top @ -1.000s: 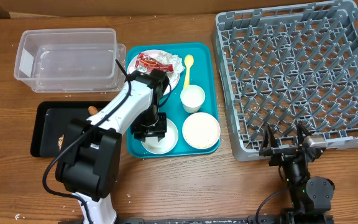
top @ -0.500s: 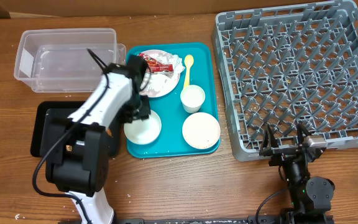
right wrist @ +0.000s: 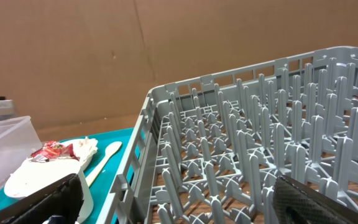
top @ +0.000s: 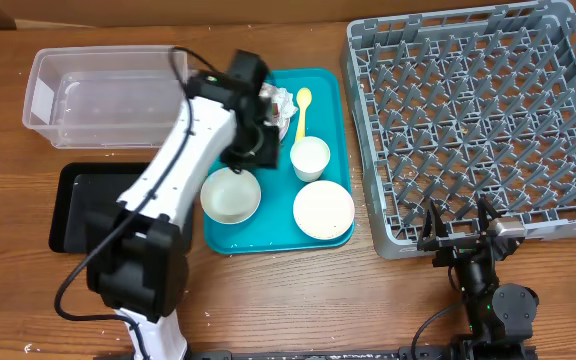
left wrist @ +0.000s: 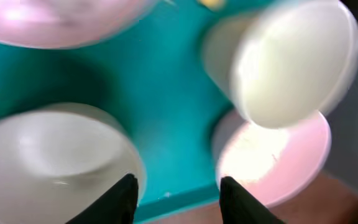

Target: Sort waste into correct bins and load items into the dishwasher

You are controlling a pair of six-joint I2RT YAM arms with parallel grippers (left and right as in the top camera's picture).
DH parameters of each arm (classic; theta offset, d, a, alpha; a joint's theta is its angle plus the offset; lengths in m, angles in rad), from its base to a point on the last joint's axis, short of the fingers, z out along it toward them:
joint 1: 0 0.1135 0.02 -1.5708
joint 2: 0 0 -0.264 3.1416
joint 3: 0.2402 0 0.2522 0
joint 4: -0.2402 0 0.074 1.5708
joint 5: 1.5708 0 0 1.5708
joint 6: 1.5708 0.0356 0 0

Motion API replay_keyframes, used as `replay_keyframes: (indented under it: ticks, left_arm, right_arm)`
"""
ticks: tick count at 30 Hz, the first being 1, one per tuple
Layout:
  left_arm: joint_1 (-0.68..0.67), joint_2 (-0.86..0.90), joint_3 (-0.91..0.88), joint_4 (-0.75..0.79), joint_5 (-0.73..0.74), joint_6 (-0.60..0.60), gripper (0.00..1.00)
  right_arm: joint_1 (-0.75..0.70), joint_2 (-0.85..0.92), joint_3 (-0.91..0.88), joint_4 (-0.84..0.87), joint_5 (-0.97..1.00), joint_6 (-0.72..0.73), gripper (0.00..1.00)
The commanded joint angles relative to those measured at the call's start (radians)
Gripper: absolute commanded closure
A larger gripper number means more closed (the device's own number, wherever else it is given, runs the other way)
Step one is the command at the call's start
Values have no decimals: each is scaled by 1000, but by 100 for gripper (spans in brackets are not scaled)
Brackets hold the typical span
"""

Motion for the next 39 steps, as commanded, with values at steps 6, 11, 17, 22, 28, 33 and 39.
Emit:
replay_keyframes:
  ticks: [6,11,17,22,28,33,39]
  left_arm:
    - [-289,1,-18,79,-169,112,40]
    - [-376,1,-18,140,-278,160,39]
    - [-413,8,-19,129,-266,282,38]
    - [-419,67,-21,108,-243,328,41]
    - [-441,119,-21,56,-225,336,45]
    - [-470,119,-21,51,-202,336,45]
    - [-487,119,-21,44,-174,335,45]
  right_arm:
    - [-5,-10,-10,4,-2,-1,0]
    - [-5,-10,-10,4,-2,-1,0]
    - [-5,-10,-10,4,-2,-1,0]
    - [-5,-10,-10,4,-2,-1,0]
    - [-5,-10,-10,4,-2,-1,0]
    - [-5,-10,-10,4,-2,-1,0]
    - [-5,-10,-10,4,-2,-1,0]
